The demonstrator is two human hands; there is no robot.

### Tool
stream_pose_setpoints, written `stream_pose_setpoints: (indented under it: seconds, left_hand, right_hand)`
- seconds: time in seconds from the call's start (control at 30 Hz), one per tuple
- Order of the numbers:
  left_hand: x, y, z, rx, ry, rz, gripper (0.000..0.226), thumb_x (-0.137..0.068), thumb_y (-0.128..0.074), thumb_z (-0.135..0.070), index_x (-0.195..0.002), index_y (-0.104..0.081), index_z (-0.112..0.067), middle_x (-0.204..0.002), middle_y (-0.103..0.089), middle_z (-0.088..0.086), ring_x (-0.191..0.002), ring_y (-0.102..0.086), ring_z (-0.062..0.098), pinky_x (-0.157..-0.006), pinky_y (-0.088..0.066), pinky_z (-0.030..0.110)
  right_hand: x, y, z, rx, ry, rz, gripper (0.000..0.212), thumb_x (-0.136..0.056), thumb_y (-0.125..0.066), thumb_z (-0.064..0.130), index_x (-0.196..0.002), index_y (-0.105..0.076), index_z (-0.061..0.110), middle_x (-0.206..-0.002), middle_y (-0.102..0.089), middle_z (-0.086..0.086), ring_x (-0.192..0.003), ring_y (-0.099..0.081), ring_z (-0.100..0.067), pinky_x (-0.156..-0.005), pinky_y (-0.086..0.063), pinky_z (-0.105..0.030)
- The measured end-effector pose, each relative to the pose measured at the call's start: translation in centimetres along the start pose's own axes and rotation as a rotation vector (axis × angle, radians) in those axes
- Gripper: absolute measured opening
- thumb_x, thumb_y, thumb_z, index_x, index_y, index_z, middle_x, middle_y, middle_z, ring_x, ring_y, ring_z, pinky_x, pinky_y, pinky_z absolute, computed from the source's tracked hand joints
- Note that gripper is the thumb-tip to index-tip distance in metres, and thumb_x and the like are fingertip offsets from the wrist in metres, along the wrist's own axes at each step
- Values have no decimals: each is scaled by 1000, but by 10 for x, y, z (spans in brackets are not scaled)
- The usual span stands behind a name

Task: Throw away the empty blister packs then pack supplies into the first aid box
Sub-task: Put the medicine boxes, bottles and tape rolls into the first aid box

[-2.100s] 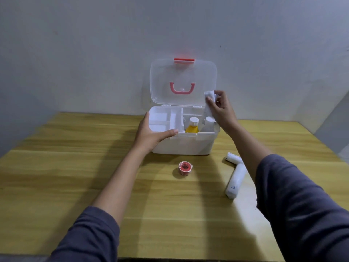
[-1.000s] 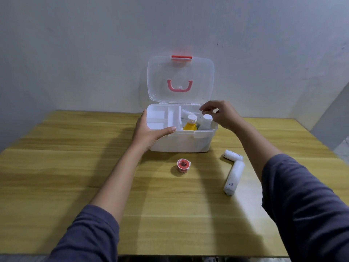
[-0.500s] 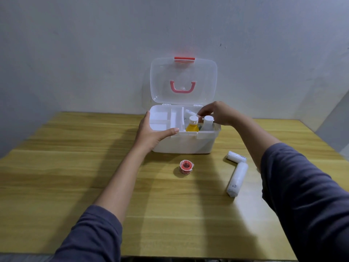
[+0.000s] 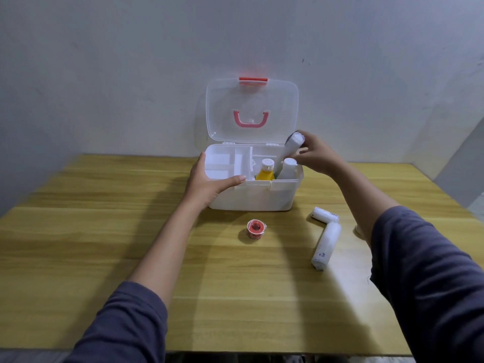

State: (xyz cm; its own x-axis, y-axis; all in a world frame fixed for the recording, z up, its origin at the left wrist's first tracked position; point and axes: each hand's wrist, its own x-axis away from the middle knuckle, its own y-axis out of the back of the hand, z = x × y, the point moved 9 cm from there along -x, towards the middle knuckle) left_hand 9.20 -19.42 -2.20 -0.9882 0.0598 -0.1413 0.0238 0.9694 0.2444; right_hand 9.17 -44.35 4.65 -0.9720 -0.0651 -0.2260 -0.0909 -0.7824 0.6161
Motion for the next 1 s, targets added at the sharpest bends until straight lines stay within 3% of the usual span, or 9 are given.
stream_pose_setpoints:
  seconds: [0.1, 0.17, 0.3, 0.4, 0.53, 0.67, 0.77, 0.87, 1.0]
  left_hand:
    - [0, -1, 0, 0, -4, 1, 115, -37, -87, -60, -140, -53, -24, -143, -61, 0, -133, -57, 22, -113, -48, 45]
    - [-1, 0, 1, 0, 1, 0, 117, -36, -87, -61, -142, -51, -24, -144, -60, 0, -134, -56, 22, -113, -48, 46]
    - [-2, -1, 1, 2, -14, -2, 115, -36, -87, -60, -141, -53, -25, -142, -60, -1, -132, -57, 21, -112, -49, 45]
    - [-3, 0, 2, 10, -13, -5, 115, -36, -86, -60, -140, -53, -25, -142, -61, -1, -131, -58, 21, -112, -49, 44]
    - [-5, 0, 4, 11, -5, -6, 118, -36, -87, -61, -142, -52, -25, -144, -60, 0, -133, -57, 21, -113, -48, 46]
    - [-6, -1, 6, 9, -2, -2, 119, -36, -87, -61, -143, -51, -25, -145, -58, 0, -135, -56, 21, -114, -47, 46]
    - [-7, -1, 8, 0, 1, 5, 122, -36, -87, -63, -146, -48, -26, -148, -56, -1, -137, -53, 21, -115, -46, 45]
    - [-7, 0, 8, -6, 18, 14, 130, -33, -88, -66, -149, -45, -24, -151, -53, 0, -140, -51, 21, -117, -45, 45]
    - [-5, 0, 5, -21, 48, 38, 138, -29, -90, -70, -150, -43, -22, -153, -52, 1, -141, -50, 22, -116, -45, 47]
  right_hand:
    - [-1, 3, 1, 63, -10, 12, 21, -78, -67, 17, -99, -62, 16, -99, -65, -5, -87, -56, -11, -78, -45, -29]
    - [-1, 7, 5, 44, -14, -4, 17, -85, -61, 25, -101, -63, 19, -94, -63, 0, -85, -55, -11, -75, -43, -24]
    - [-3, 10, 7, 42, -25, 22, 10, -88, -54, 21, -83, -63, 23, -83, -60, 1, -73, -52, -11, -68, -40, -25]
    - [-2, 8, 2, 132, -32, 52, 15, -80, -63, 13, -94, -58, 11, -82, -57, -7, -71, -48, -17, -66, -41, -30]
    - [0, 8, 4, 187, 20, 0, 30, -76, -69, 11, -99, -52, 22, -87, -57, -6, -67, -49, -19, -58, -41, -25]
    - [0, 9, 4, 293, 50, -16, 18, -85, -62, 24, -101, -67, 17, -97, -62, -4, -79, -58, -19, -71, -46, -29]
    - [2, 4, 6, 369, 102, -13, 18, -86, -61, 18, -99, -72, 12, -103, -61, -8, -81, -57, -19, -81, -48, -32]
    - [7, 2, 10, 405, 101, -1, 21, -83, -60, 7, -100, -72, 9, -102, -59, -10, -79, -57, -20, -84, -50, -35]
    - [25, 13, 15, 305, 29, -59, 22, -85, -63, 21, -105, -67, 14, -103, -59, -4, -87, -59, -17, -79, -47, -29]
